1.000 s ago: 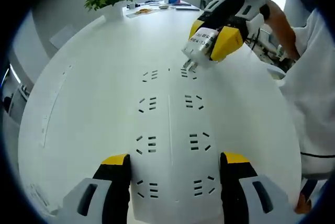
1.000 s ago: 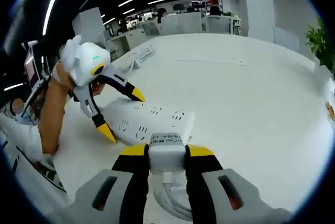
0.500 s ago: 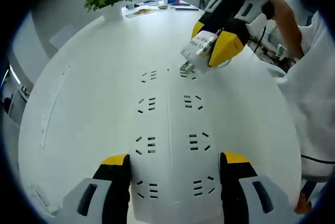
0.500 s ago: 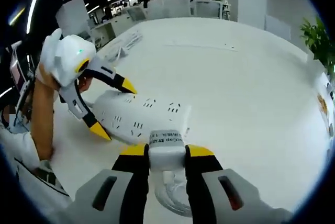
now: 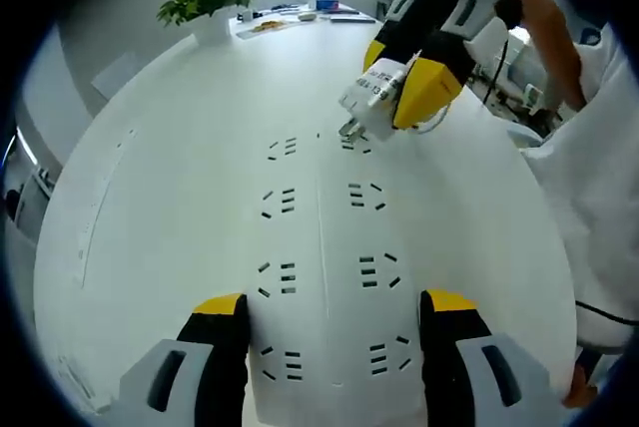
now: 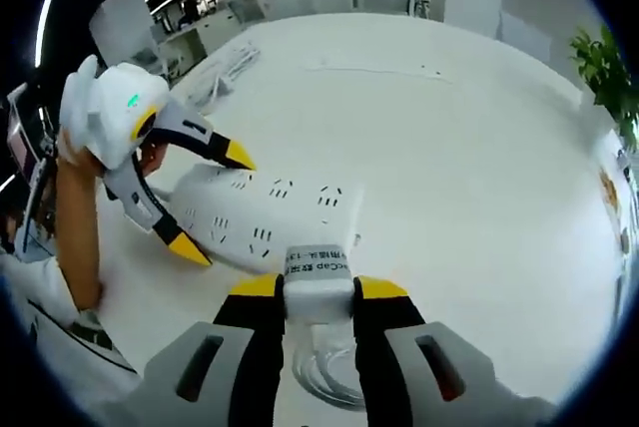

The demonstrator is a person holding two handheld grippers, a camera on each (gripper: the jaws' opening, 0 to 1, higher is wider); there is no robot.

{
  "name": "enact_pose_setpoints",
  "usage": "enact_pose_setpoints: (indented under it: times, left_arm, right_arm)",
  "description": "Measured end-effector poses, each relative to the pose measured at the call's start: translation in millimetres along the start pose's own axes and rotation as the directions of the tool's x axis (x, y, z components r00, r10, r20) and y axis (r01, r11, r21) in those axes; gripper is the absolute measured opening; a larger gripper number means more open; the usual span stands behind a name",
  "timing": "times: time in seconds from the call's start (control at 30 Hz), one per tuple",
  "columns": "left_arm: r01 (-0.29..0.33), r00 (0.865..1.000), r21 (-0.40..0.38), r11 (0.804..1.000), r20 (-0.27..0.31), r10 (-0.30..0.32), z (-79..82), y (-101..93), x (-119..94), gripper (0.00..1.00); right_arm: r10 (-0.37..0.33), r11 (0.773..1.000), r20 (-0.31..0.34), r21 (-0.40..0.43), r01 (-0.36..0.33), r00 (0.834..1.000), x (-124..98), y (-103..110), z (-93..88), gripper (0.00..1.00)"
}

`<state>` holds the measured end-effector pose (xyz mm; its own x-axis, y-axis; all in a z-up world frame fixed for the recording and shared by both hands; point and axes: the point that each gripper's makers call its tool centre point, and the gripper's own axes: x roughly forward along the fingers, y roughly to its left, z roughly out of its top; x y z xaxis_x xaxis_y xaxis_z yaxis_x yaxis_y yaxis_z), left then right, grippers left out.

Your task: Straighten the power strip on the desk, plug the charger into it

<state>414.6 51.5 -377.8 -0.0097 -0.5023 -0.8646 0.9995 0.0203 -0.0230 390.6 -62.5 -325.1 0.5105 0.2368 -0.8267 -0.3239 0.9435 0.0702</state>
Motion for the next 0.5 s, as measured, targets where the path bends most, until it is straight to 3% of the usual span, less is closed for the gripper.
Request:
enact_pose_setpoints:
  times: [0.23, 0.3, 0.33, 0.43, 0.5]
  left_arm:
    - [0.0, 1.0, 0.002, 1.0, -0.002, 0.0, 0.3, 0.1, 0.6, 0.71]
    - [0.001, 1.0, 0.003, 1.0, 0.0, -0.001, -0.1, 0.9, 0.5, 0.71]
    - [0.002, 1.0, 0.004, 1.0, 0.001, -0.002, -0.3, 1.3, 0.5, 0.71]
    - [0.003, 1.0, 0.005, 1.0, 0.001, -0.003, -0.5, 2.0, 0.7, 0.71]
    - [0.004, 1.0, 0.007, 1.0, 0.003, -0.004, -0.7, 2.7, 1.0, 0.71]
  right_arm:
    - [-0.031, 0.999, -0.032, -0.013, 0.031, 0.999, 1.1, -0.3, 9.6, 0.26]
    - [-0.031, 0.999, -0.082, -0.041, 0.028, 0.996, 1.5, -0.5, 7.4, 0.26]
    - [-0.029, 0.998, -0.088, -0.054, 0.024, 0.996, 2.0, -0.8, 8.7, 0.26]
    - [0.012, 1.0, -0.075, 0.013, -0.011, 0.997, 5.9, -1.0, 18.9, 0.26]
    - [0.008, 1.0, -0.096, -0.021, -0.01, 0.995, 17.0, -0.6, 20.2, 0.26]
